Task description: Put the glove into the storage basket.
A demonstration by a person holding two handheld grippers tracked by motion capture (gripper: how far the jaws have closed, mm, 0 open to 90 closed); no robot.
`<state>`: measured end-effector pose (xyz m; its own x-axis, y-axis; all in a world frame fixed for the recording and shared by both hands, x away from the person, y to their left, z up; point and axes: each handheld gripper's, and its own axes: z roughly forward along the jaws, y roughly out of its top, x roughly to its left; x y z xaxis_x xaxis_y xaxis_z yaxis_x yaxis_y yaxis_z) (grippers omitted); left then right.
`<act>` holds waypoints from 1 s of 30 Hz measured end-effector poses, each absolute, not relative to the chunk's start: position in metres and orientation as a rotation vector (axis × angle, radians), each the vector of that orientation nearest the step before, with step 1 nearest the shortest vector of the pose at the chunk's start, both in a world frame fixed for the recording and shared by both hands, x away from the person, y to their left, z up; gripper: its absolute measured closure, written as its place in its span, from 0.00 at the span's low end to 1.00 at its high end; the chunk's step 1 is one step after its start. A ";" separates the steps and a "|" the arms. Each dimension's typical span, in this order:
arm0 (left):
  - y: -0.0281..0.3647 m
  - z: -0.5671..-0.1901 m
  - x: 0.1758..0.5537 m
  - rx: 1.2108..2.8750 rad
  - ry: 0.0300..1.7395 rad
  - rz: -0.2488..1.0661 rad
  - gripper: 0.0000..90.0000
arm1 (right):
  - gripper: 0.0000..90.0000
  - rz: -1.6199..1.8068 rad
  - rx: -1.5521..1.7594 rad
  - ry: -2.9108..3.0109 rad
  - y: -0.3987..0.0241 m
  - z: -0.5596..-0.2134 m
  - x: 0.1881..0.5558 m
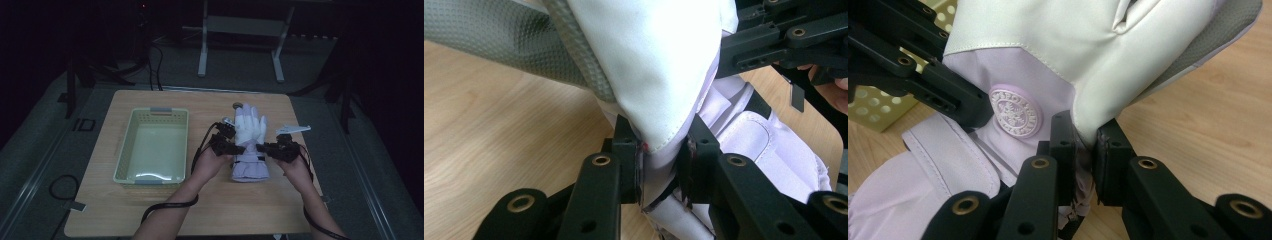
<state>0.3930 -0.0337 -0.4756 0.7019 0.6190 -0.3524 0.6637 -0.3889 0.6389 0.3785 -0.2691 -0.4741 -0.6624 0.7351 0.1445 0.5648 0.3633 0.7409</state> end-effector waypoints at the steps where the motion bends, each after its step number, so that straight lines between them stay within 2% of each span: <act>1: -0.032 -0.473 0.393 2.111 0.977 -0.071 0.82 | 0.90 1.183 1.166 2.410 -0.267 -0.472 0.378; 11: -0.015 -0.449 0.388 2.130 0.971 -0.045 0.82 | 0.90 1.226 1.140 2.404 -0.254 -0.456 0.376; 30: 0.038 -0.411 0.382 2.175 0.996 0.051 0.82 | 0.90 1.292 1.067 2.426 -0.200 -0.426 0.382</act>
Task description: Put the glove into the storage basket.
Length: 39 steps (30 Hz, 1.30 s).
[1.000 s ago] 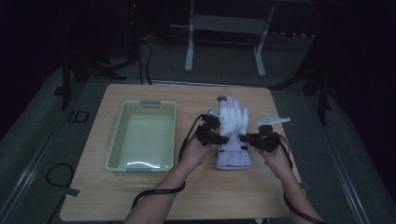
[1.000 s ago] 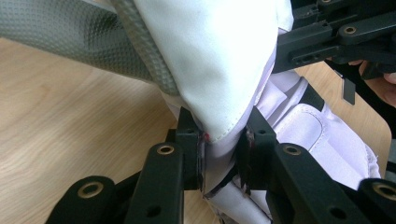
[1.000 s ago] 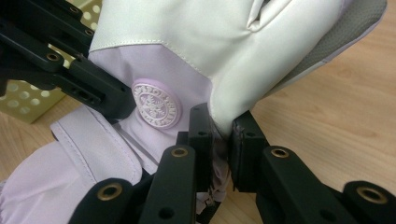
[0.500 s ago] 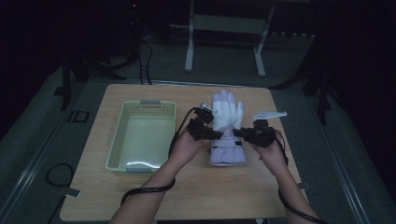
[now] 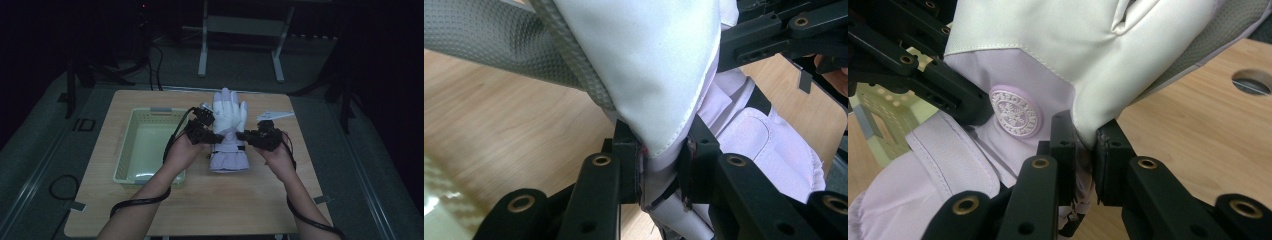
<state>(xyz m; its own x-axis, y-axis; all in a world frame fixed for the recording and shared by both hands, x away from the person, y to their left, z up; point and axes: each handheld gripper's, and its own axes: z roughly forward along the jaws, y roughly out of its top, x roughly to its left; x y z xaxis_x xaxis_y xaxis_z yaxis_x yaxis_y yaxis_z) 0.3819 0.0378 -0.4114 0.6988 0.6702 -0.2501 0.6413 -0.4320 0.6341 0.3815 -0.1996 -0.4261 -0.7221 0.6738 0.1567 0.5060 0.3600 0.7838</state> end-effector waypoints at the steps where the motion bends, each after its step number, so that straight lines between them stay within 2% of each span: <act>1: 0.040 -0.410 0.382 2.175 0.998 0.052 0.82 | 0.90 1.296 1.061 2.430 -0.196 -0.424 0.382; 22: 0.125 -0.388 0.375 2.200 1.039 0.081 0.82 | 0.90 1.363 0.997 2.481 -0.114 -0.409 0.387; 39: 0.214 -0.405 0.370 2.180 1.150 0.103 0.82 | 0.90 1.378 0.955 2.549 -0.021 -0.427 0.398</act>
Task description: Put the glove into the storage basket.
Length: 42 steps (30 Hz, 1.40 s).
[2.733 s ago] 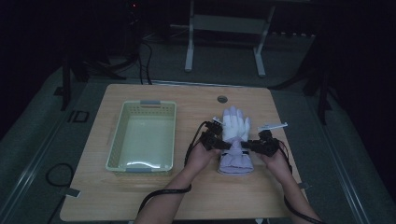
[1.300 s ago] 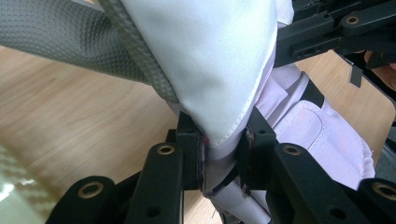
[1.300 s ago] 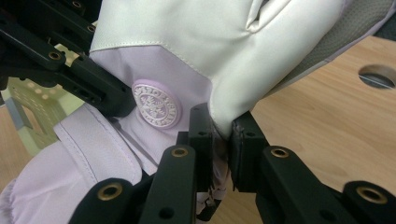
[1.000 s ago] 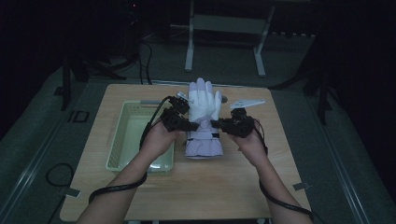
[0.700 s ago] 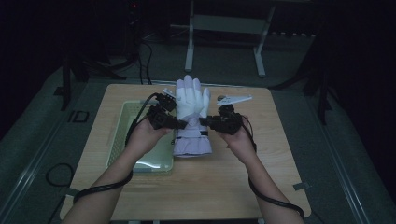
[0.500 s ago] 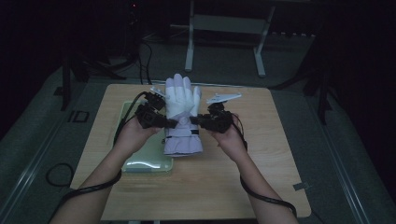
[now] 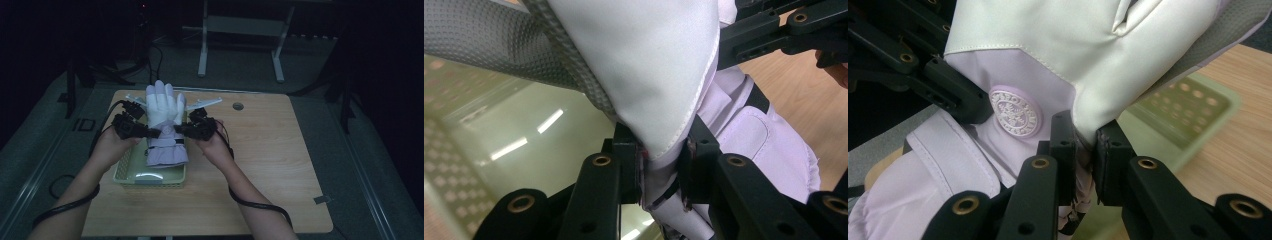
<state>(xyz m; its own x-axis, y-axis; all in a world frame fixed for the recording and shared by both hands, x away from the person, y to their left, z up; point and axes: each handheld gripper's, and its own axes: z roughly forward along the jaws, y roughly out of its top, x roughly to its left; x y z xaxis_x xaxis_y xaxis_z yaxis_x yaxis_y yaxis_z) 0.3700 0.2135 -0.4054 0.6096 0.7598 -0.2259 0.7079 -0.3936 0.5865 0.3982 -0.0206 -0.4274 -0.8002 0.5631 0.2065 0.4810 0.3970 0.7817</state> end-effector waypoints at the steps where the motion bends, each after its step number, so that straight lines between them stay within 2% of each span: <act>1: 0.218 -0.408 0.370 2.174 1.159 0.100 0.82 | 0.90 1.374 0.959 2.553 -0.015 -0.430 0.399; 6: 0.235 -0.431 0.375 2.152 1.198 0.068 0.82 | 0.90 1.322 0.946 2.577 0.007 -0.445 0.404; 18: 0.237 -0.486 0.382 2.183 1.272 -0.019 0.81 | 0.90 1.140 0.968 2.652 0.024 -0.493 0.406; 26: 0.234 -0.503 0.383 2.227 1.322 -0.023 0.81 | 0.90 1.009 0.916 2.659 0.035 -0.504 0.399; 34: 0.227 -0.514 0.387 2.266 1.355 -0.020 0.81 | 0.88 0.806 1.024 2.613 0.055 -0.511 0.393; 42: 0.222 -0.517 0.385 2.317 1.399 0.070 0.61 | 0.70 0.710 1.085 2.610 0.061 -0.512 0.396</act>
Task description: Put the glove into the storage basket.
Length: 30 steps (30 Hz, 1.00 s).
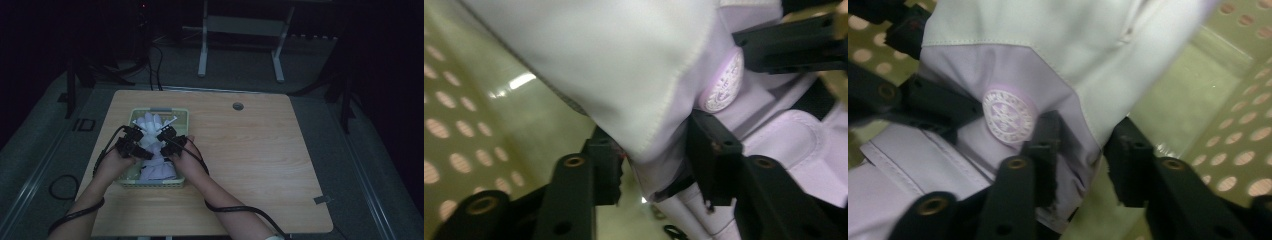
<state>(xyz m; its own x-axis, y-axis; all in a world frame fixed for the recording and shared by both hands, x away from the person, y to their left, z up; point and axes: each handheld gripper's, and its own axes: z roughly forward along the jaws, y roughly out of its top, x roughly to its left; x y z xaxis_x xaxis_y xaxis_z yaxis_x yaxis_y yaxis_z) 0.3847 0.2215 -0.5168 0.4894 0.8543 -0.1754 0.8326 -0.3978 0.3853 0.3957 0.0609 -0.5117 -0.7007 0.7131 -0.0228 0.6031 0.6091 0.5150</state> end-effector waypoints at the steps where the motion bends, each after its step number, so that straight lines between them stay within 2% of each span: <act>1: 0.220 -0.516 0.384 2.324 1.402 0.101 0.58 | 0.66 0.716 1.090 2.605 0.060 -0.511 0.396; 4: 0.218 -0.515 0.381 2.315 1.397 0.181 0.53 | 0.52 0.785 1.091 2.568 0.055 -0.507 0.396; 5: 0.217 -0.513 0.379 2.306 1.383 0.221 0.49 | 0.40 0.830 1.092 2.578 0.051 -0.505 0.397; 8: 0.219 -0.509 0.373 2.263 1.370 0.287 0.41 | 0.41 0.887 1.086 2.575 0.043 -0.499 0.399; 12: 0.224 -0.506 0.365 2.197 1.347 0.364 0.15 | 0.33 1.049 1.083 2.549 0.025 -0.490 0.400; 14: 0.228 -0.505 0.363 2.133 1.343 0.361 0.09 | 0.32 1.114 1.085 2.559 0.017 -0.485 0.400; 15: 0.229 -0.505 0.362 2.123 1.340 0.363 0.01 | 0.29 1.136 1.069 2.569 0.013 -0.483 0.400; 19: 0.230 -0.502 0.355 2.068 1.322 0.374 0.01 | 0.26 1.195 1.055 2.585 0.001 -0.477 0.400; 22: 0.228 -0.499 0.349 2.030 1.309 0.366 0.01 | 0.19 1.232 1.033 2.587 -0.005 -0.475 0.399; 30: 0.217 -0.491 0.339 1.976 1.262 0.302 0.01 | 0.17 1.291 0.830 2.602 -0.018 -0.466 0.390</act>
